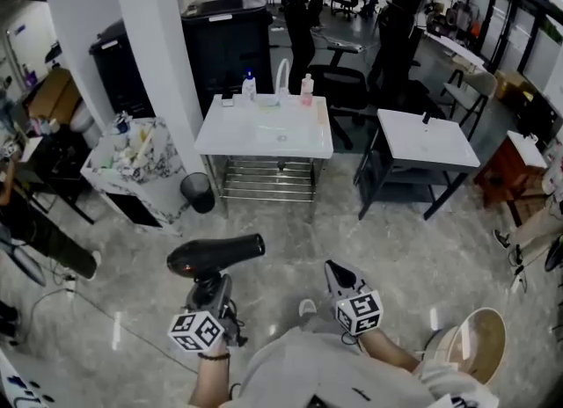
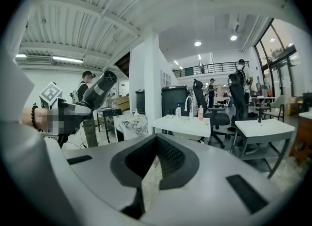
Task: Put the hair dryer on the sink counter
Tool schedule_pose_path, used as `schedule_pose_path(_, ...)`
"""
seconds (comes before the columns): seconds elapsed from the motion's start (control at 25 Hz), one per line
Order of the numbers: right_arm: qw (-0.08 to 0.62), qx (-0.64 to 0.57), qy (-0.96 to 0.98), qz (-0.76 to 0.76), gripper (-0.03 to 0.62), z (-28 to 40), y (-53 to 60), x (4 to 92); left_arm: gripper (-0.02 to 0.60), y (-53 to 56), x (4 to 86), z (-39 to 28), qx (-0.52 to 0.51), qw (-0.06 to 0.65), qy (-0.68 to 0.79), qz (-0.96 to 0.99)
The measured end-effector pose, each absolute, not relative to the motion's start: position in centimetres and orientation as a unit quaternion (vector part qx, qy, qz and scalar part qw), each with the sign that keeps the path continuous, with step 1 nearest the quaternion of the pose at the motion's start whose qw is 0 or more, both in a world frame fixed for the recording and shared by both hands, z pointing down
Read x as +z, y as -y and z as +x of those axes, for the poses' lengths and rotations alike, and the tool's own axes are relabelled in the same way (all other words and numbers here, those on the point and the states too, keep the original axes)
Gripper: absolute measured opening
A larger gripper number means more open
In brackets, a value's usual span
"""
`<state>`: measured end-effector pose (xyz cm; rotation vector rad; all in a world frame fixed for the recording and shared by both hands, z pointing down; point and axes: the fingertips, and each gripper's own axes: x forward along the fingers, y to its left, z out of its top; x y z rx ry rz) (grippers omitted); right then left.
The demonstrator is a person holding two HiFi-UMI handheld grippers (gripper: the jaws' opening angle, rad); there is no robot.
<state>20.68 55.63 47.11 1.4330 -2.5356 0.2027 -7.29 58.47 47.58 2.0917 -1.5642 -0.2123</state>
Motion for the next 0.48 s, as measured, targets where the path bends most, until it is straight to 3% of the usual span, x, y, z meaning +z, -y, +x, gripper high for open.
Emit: schedule_pose_path(0.48,0.104,0.065,0.881,0.457,0.017,17.8,-49.3,48.3,0.250,-53.0,48.3,-7.3,-0.070,0.253,0.583,0.769)
